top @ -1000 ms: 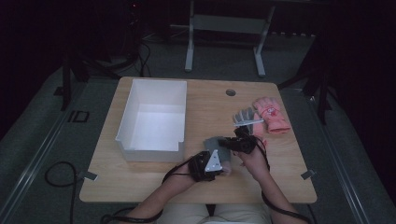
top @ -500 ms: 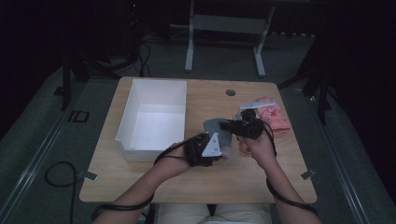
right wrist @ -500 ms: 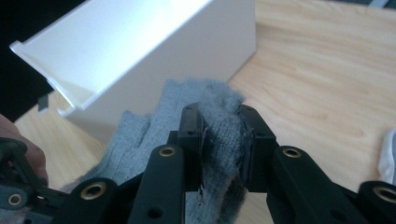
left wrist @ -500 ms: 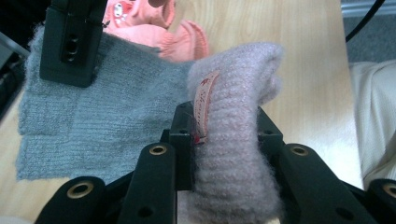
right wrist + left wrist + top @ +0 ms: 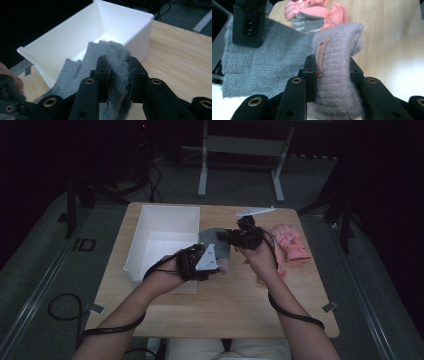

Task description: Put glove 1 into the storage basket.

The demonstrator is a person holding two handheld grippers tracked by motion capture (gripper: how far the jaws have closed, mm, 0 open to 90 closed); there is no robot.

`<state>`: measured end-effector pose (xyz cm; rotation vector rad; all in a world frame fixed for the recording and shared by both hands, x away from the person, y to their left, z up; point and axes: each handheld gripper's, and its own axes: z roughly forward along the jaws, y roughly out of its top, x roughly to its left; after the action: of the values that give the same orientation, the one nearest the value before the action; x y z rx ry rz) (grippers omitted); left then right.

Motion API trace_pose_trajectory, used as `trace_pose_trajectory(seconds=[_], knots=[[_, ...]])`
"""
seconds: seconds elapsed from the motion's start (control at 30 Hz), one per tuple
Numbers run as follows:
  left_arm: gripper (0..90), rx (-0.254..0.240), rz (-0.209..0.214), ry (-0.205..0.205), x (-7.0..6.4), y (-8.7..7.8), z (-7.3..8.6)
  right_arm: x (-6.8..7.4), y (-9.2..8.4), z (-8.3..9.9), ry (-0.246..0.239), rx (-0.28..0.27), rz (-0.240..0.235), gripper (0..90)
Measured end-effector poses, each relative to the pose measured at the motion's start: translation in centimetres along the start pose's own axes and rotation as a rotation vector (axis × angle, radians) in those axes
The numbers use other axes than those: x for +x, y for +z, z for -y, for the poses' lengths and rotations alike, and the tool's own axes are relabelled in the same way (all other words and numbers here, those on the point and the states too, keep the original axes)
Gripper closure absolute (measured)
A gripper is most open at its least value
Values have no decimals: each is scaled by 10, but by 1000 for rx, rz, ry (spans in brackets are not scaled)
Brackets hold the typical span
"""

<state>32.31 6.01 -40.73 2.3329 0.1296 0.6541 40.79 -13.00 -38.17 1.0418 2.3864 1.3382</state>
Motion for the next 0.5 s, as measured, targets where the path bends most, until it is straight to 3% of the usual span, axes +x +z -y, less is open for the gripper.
trace_pose_trajectory(seconds=[0.27,0.4,0.5], knots=[[690,31,-63,-8,20,-23,23,24,27,-33,-36,-12,-23,736],[690,68,-82,-11,29,-33,40,37,48,-46,-60,-11,-45,736],[690,65,-92,-16,35,-40,56,44,62,-53,-68,-7,-62,736]])
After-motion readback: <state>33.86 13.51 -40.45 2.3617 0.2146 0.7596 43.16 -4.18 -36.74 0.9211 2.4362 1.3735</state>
